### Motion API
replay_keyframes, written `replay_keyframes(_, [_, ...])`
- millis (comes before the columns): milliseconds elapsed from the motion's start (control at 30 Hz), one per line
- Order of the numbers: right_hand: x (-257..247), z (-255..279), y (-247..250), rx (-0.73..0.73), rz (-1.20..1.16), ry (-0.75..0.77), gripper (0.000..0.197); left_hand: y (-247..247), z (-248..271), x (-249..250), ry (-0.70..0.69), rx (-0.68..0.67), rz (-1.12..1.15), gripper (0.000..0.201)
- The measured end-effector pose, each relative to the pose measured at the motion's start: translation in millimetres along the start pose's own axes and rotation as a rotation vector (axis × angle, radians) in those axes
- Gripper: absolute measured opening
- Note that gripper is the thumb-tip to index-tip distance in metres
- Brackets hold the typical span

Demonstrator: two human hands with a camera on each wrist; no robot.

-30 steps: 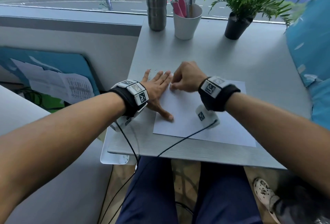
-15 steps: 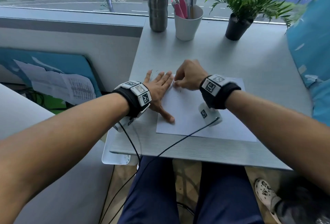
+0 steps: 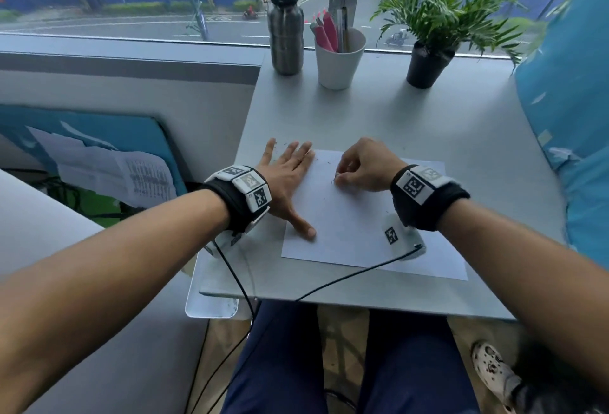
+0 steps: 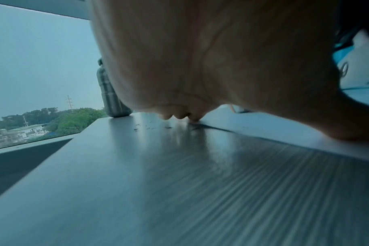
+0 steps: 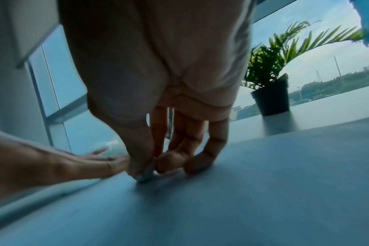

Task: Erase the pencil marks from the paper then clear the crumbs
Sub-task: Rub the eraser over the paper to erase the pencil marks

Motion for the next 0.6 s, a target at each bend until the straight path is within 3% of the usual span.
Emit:
replay_keyframes(100, [9.0,1.3,-1.3,0.004,-0.059,-0.044,0.003,0.8,7.5,6.0,-0.1,0.113,-0.075,0.153])
replay_keyframes(167, [9.5,-0.2,-0.5,0.01,-0.059,-0.047,0.005,-9.9,17.1,8.7,-0.144,0.066,-0.045,0.145])
replay_keyframes(267, [3.7,-0.8,-0.3,0.041,-0.028,-0.031,0.008,-26.0,25.8,3.5,-0.085,-0.054,0.06,0.149])
replay_keyframes(500, [-34.4,13.4,-18.6,0.087,0.033,0.105,0.007,-25.1,21.7,3.3,-0.038,-0.108,0.036,0.158])
replay_keyframes(600, [-51.5,43.5,-42.7,-0.026,0.092,0.2,0.008,-26.4,20.5,4.0,-0.031,-0.121,0.019,0.159])
Point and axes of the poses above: each hand's wrist, its own z-axis away from the middle knuckle, its own y-axis out of the back of the hand, x = y × z, the point moved 6 cm from there along -z, towards the middle knuckle
